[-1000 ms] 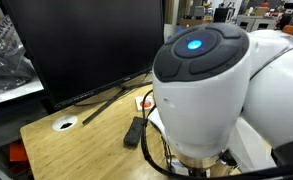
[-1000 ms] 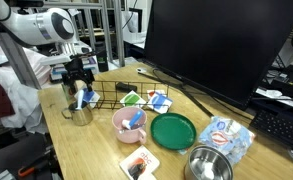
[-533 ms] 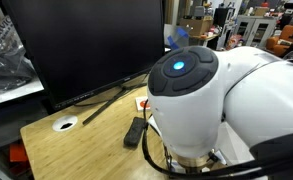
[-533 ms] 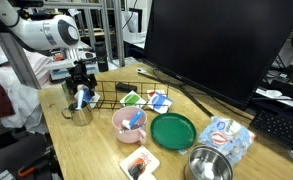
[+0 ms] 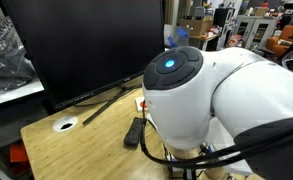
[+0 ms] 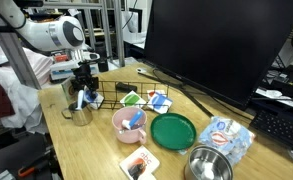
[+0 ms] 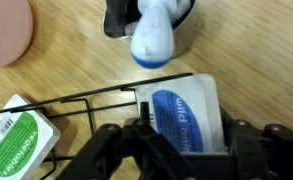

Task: Remove the blue and white book on the left from the holder and put it on the table

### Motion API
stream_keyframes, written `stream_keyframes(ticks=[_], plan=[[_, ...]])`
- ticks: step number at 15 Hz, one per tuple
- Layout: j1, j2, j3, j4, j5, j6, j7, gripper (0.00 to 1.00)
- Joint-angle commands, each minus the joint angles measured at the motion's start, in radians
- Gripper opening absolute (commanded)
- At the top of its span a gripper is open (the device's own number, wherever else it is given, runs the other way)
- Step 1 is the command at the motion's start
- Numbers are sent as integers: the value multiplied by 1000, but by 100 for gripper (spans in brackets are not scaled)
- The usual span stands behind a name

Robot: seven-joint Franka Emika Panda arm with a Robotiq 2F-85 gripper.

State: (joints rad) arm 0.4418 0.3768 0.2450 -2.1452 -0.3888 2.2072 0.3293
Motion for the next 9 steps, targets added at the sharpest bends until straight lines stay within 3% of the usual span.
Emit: stream_keyframes(ticks=[1, 6, 9], plan=[[2, 5, -8, 6, 5, 14, -5, 32], [-9, -20, -10, -4, 22, 16, -1, 0], [-12, -35, -16, -14, 26, 12, 6, 4]])
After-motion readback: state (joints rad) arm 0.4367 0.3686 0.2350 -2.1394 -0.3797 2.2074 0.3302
